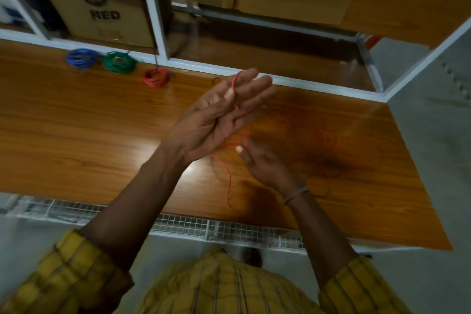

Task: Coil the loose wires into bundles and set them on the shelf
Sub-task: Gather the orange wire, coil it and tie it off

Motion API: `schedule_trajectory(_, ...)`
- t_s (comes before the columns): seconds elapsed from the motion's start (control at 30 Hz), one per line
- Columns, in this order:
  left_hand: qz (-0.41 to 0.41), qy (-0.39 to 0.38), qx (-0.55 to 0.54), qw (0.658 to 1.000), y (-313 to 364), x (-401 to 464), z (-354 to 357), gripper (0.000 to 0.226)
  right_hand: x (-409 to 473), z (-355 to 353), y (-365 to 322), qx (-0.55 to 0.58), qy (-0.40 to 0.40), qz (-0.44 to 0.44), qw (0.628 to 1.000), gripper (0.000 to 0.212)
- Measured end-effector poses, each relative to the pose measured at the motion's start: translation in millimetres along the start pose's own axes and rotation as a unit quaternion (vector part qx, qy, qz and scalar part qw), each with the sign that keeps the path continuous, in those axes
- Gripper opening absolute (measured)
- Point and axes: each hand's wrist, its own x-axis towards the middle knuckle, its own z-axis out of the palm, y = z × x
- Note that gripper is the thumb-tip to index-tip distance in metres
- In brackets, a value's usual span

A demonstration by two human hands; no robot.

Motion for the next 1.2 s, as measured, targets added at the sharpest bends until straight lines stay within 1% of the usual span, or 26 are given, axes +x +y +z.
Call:
schedule_trajectory(0.07,0.010,0.071,0.090,0.993,4,3,-7,0.042,2,3,-14,-0.066,-0.057,-0.047,0.995,0.033)
schedule_trajectory(0.1,0.002,0.095,0.165,0.982,5,3,-12,0.038,2,1,-20,-0.076,-0.077,-0.073,0.991,0.029)
schedule_trajectory(0.13,-0.014,0.114,0.260,0.959,7,1,-20,0.035,1,-6,-26,-0.061,-0.087,-0.093,0.990,0.023)
schedule_trajectory(0.17,-0.031,0.123,0.351,0.928,9,-1,-27,0.032,0,-14,-30,-0.038,-0.092,-0.104,0.990,0.017)
schedule_trajectory(0.2,-0.049,0.122,0.419,0.899,12,-5,-35,0.031,1,-25,-32,-0.019,-0.093,-0.111,0.989,0.011)
schedule_trajectory(0.23,-0.069,0.116,0.461,0.877,14,-9,-42,0.029,2,-36,-33,-0.001,-0.092,-0.115,0.989,0.006)
schedule_trajectory(0.3,-0.111,0.100,0.504,0.851,19,-18,-52,0.027,6,-59,-33,0.051,-0.088,-0.124,0.987,0.006)
schedule_trajectory(0.37,-0.141,0.086,0.527,0.834,24,-28,-58,0.028,10,-79,-33,0.126,-0.085,-0.133,0.979,0.008)
schedule_trajectory(0.4,-0.153,0.078,0.526,0.833,27,-33,-58,0.028,14,-86,-33,0.162,-0.080,-0.137,0.974,0.009)
schedule_trajectory(0.43,-0.166,0.068,0.511,0.841,29,-37,-58,0.029,18,-92,-33,0.196,-0.073,-0.139,0.968,0.011)
schedule_trajectory(0.47,-0.178,0.057,0.481,0.856,30,-41,-57,0.028,23,-96,-33,0.221,-0.063,-0.143,0.963,0.013)
schedule_trajectory(0.53,-0.200,0.041,0.396,0.895,32,-47,-53,0.029,35,-100,-35,0.248,-0.033,-0.152,0.956,0.018)
schedule_trajectory(0.6,-0.215,0.027,0.325,0.920,32,-51,-49,0.032,51,-97,-36,0.263,0.000,-0.153,0.953,0.017)
schedule_trajectory(0.67,-0.204,0.007,0.232,0.951,29,-54,-49,0.031,67,-89,-39,0.276,0.034,-0.151,0.949,0.011)
schedule_trajectory(0.73,-0.174,0.005,0.097,0.980,26,-57,-53,0.032,79,-77,-40,0.300,0.057,-0.137,0.942,0.009)
schedule_trajectory(0.77,-0.159,0.009,0.049,0.986,26,-58,-56,0.033,84,-70,-40,0.312,0.067,-0.128,0.939,0.008)
schedule_trajectory(0.8,-0.146,0.013,0.024,0.989,26,-59,-58,0.034,87,-64,-39,0.319,0.078,-0.119,0.937,0.010)
schedule_trajectory(0.9,-0.115,0.024,0.003,0.993,27,-60,-60,0.033,92,-44,-37,0.311,0.078,-0.104,0.941,0.018)
schedule_trajectory(1.0,-0.074,0.027,-0.046,0.996,30,-56,-58,0.032,91,-25,-34,0.277,0.041,-0.091,0.956,0.023)
schedule_trajectory(1.03,-0.058,0.035,-0.065,0.996,31,-55,-58,0.032,87,-19,-34,0.266,0.027,-0.088,0.960,0.021)
schedule_trajectory(1.07,-0.042,0.047,-0.077,0.995,31,-52,-58,0.030,83,-15,-35,0.262,0.011,-0.080,0.962,0.018)
schedule_trajectory(1.13,-0.008,0.083,-0.079,0.993,30,-47,-62,0.027,72,-9,-41,0.232,-0.012,-0.087,0.969,0.028)
schedule_trajectory(1.17,0.010,0.103,-0.077,0.992,29,-44,-64,0.024,67,-8,-45,0.210,-0.031,-0.094,0.973,0.029)
schedule_trajectory(1.2,0.029,0.124,-0.080,0.989,29,-41,-69,0.021,62,-7,-48,0.195,-0.057,-0.097,0.974,0.025)
